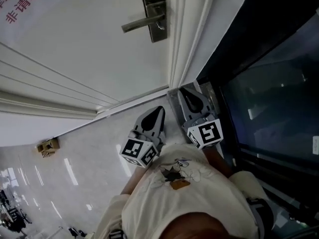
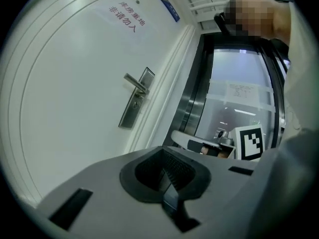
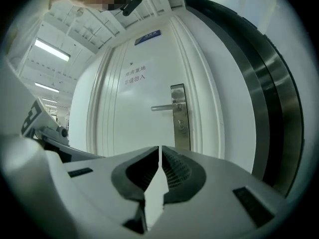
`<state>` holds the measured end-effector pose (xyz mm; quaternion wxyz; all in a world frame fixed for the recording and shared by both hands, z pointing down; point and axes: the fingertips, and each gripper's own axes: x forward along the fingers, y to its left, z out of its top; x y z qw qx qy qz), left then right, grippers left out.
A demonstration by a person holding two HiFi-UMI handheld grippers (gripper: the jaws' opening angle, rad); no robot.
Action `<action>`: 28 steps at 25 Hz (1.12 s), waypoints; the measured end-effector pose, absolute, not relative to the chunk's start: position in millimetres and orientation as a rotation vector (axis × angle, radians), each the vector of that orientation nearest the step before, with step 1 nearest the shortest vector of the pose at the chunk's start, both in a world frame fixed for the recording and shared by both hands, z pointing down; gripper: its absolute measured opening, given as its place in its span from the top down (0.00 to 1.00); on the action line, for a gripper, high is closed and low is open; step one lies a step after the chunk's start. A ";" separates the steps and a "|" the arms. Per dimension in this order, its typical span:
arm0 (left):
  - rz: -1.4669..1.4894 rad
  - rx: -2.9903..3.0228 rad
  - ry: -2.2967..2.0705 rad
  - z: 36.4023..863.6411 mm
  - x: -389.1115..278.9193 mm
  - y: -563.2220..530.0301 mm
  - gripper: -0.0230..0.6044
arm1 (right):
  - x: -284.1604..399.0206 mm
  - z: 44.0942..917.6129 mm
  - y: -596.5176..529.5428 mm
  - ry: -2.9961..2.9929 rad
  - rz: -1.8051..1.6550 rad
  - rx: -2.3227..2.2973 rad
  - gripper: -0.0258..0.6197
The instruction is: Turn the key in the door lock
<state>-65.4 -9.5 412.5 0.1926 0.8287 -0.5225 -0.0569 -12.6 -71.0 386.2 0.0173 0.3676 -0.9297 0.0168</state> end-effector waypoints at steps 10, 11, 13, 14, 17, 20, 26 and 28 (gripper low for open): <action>-0.168 2.362 -1.418 396.7 -129.8 -90.4 0.96 | -72.8 356.4 -177.4 -2.618 -0.331 1.298 0.86; -0.171 2.359 -1.420 394.8 -131.2 -95.9 0.96 | -75.0 353.0 -187.4 -2.593 -0.388 1.311 0.86; -0.172 2.359 -1.426 391.5 -132.4 -104.1 0.96 | -77.8 346.7 -205.5 -2.549 -0.504 1.337 0.86; -0.169 2.360 -1.431 390.4 -133.4 -107.0 0.96 | -79.3 344.2 -213.0 -2.530 -0.553 1.341 0.86; -0.164 2.355 -1.454 390.5 -139.5 -113.5 0.96 | -88.1 339.0 -228.9 -2.481 -0.654 1.306 0.84; -0.154 2.352 -1.482 389.9 -145.0 -119.0 0.96 | -99.0 340.1 -243.2 -2.441 -0.687 1.271 0.81; -0.174 2.312 -1.546 387.7 -163.9 -124.3 0.96 | -111.7 343.9 -261.7 -2.395 -0.691 1.278 0.81; -0.173 2.314 -1.549 387.3 -165.3 -123.3 0.96 | -111.9 343.0 -267.0 -2.382 -0.672 1.307 0.83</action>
